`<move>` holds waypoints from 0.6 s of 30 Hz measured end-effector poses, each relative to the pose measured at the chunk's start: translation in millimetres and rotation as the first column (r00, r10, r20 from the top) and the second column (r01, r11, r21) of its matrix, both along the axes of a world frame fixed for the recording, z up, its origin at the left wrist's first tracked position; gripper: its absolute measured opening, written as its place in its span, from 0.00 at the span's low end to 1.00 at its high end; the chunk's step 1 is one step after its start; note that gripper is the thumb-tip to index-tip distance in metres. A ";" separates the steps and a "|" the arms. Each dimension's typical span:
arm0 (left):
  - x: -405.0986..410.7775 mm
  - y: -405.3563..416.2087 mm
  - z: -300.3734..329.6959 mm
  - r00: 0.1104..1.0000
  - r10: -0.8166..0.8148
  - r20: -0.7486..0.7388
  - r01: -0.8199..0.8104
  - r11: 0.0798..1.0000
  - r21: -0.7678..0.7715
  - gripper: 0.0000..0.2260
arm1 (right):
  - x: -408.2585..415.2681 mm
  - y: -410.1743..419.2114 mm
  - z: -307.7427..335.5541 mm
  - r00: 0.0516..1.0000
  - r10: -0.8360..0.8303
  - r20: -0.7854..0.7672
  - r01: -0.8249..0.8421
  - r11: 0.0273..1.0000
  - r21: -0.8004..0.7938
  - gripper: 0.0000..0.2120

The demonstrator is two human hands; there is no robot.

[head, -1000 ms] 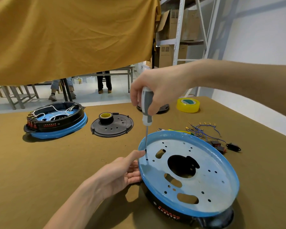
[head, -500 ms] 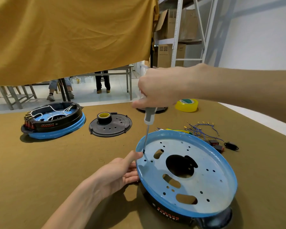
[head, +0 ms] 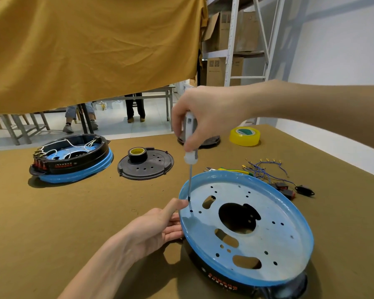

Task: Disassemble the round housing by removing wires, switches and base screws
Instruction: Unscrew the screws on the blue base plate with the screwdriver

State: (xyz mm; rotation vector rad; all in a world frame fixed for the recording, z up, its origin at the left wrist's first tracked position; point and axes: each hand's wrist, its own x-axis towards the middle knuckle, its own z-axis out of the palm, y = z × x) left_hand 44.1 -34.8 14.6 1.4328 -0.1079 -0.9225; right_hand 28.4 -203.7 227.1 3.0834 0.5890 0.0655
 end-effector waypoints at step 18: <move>1.4 -3.4 -3.9 0.999 0.052 0.008 -0.052 0.998 -0.035 0.31 | -12.4 -18.3 -19.2 0.972 -0.168 0.162 0.175 0.984 -0.029 0.20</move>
